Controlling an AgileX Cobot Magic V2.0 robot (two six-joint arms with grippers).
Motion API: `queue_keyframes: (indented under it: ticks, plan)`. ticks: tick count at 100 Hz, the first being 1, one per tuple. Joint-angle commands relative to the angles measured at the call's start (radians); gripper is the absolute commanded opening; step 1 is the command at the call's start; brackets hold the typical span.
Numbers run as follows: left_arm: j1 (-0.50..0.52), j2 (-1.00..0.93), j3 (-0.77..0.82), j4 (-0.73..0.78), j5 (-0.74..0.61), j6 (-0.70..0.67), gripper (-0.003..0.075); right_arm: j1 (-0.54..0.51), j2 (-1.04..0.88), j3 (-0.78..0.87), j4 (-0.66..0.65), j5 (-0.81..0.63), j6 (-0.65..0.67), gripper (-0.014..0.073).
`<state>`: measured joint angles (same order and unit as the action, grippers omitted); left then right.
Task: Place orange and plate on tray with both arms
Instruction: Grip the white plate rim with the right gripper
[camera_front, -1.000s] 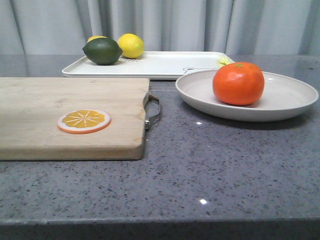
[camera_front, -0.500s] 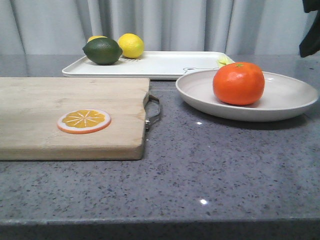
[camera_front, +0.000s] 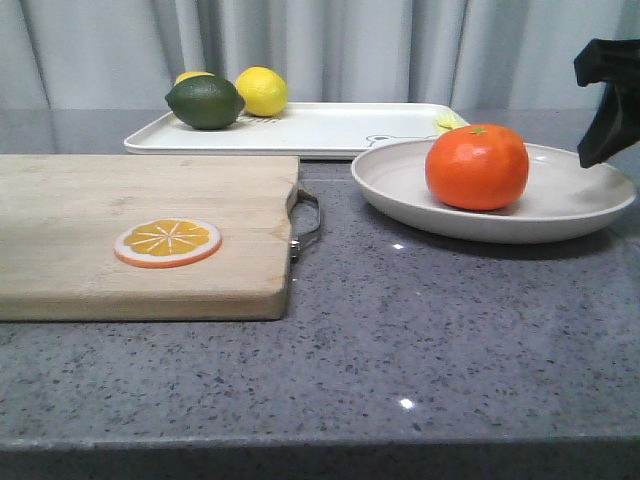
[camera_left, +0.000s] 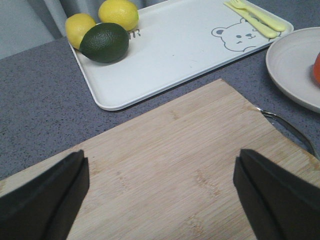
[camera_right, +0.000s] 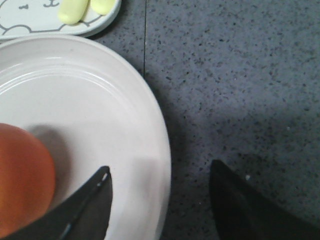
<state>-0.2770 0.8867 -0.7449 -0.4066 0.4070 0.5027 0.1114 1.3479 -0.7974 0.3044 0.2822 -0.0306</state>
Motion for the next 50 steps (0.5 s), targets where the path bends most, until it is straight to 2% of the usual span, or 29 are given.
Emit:
queue_keyframes:
  ticks: [1,35,50]
  plan:
    - [-0.001,-0.013,-0.027,-0.021,-0.062,-0.007,0.0565,0.002,-0.016,-0.036,0.023,-0.04,-0.003,0.0442]
    - [-0.001,-0.013,-0.027,-0.021,-0.062,-0.007,0.0565,0.025,0.022,-0.036,0.034,-0.004,-0.003,0.044]
    - [-0.001,-0.013,-0.027,-0.021,-0.061,-0.007,0.0565,0.026,0.032,-0.036,0.036,0.017,-0.003,0.0367]
